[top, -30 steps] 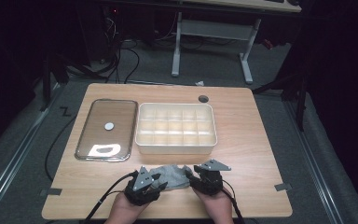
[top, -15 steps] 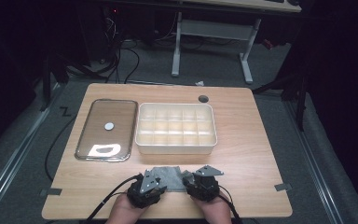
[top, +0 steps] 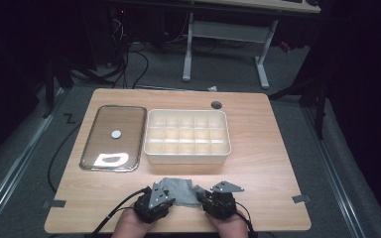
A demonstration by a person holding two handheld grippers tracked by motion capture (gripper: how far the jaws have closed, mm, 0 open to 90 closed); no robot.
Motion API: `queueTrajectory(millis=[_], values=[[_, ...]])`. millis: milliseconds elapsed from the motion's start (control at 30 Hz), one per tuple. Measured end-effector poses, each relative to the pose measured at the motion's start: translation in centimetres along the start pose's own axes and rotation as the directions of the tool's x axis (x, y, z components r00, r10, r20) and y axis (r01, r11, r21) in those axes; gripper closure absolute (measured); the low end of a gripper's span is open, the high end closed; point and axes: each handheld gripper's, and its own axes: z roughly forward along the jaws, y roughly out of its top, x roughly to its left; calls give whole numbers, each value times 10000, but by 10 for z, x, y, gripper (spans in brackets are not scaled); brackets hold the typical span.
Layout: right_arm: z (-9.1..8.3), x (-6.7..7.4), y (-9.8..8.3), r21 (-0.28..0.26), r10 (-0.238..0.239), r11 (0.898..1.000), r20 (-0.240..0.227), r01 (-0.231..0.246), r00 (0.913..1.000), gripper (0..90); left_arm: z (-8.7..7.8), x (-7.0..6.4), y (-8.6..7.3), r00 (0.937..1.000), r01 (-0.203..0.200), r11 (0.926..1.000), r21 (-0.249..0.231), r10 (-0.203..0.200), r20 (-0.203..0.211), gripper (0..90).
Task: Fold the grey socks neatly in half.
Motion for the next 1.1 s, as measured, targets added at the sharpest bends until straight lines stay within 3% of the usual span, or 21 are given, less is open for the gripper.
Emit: queueTrajectory(millis=[133,200,233,267,300,333,367,400,467,500,533,767,900,967,1000,1100], values=[[1,0,0,12,-179,9998,-137,180,9997,792,-1,0,3,9997,40,9999,136,-43,235,612],[1,0,-1,-26,-198,9998,-169,197,9997,793,-3,-3,8,9971,282,9995,-173,-269,707,593],[1,0,-1,-31,-203,9998,-183,202,9996,793,-3,-3,8,9971,282,9995,-173,-269,707,594],[1,-1,-1,-29,-213,9998,-192,212,9996,793,-4,-7,18,9930,562,9968,-564,-499,1067,596],[1,-1,-1,-29,-213,9998,-192,212,9996,793,-4,-7,18,9930,562,9968,-564,-499,1067,609],[1,-1,-1,-27,-249,9997,-209,248,9995,793,-1,-10,30,9918,743,9945,-739,-660,1092,629],[1,-1,-1,-48,-223,9997,-211,222,9995,793,-1,-10,30,9918,743,9945,-739,-660,1092,650],[1,-1,-1,-57,-218,9997,-219,217,9995,794,7,-11,41,9913,810,9949,-597,-742,1091,687],[1,-2,-1,-28,-203,9998,-237,202,9995,794,20,-11,46,9903,826,9966,-27,-818,1123,779],[1,-2,-1,-28,-203,9998,-237,202,9995,794,20,-11,46,9903,826,9966,-27,-818,1123,792],[1,-2,-1,-62,-144,9999,-320,142,9994,794,32,-11,45,9904,847,9948,562,-903,1050,800],[-1,-6,-2,-38,67,10000,-591,-70,9982,815,36,-17,41,9950,723,9959,546,-757,647,822],[-10,-11,0,-622,476,9965,-1302,-561,9903,834,37,-22,41,9966,666,9969,422,-685,450,822],[-12,-11,0,-715,586,9950,-1442,-695,9878,835,37,-23,41,9969,648,9971,389,-664,418,822],[-14,-13,1,-975,683,9915,-1719,-859,9828,839,38,-25,41,9977,585,9977,342,-597,334,821],[-16,-14,1,-1305,865,9850,-1919,-1128,9776,843,41,-30,43,9987,472,9986,232,-476,171,815]])
